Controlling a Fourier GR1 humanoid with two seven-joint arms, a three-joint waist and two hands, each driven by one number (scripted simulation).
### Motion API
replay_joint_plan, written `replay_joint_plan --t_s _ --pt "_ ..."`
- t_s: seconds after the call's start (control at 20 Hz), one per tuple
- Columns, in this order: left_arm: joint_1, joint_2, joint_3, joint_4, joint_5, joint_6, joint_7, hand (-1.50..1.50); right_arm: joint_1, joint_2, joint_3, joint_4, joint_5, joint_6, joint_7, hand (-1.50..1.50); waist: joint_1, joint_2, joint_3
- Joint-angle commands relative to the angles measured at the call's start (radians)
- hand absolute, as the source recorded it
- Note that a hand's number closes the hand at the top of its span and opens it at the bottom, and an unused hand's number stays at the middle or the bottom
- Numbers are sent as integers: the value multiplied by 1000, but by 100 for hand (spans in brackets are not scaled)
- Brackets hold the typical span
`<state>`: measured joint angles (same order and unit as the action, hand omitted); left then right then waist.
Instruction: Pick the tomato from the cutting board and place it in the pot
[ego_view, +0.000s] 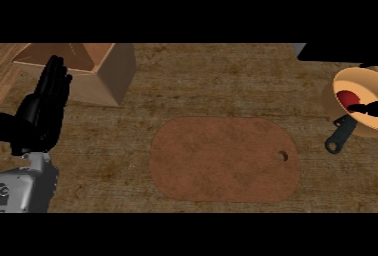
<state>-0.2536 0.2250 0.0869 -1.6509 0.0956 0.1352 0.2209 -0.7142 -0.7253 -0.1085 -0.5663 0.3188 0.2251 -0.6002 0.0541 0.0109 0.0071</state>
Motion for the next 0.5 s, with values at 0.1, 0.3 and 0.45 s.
replay_joint_plan --t_s 0.1,0.3,0.45 --pt "-2 -20 -7 87 -14 0 -26 0 -86 24 -119 141 -148 182 -85 -150 -22 8 -4" --pt "30 -15 3 38 3 -11 -23 0 -147 -30 -201 252 -212 262 -47 -150 -10 5 -4" --pt "29 4 14 14 21 -32 -6 0 -161 -110 -246 312 -250 349 -37 -150 -8 6 -4"
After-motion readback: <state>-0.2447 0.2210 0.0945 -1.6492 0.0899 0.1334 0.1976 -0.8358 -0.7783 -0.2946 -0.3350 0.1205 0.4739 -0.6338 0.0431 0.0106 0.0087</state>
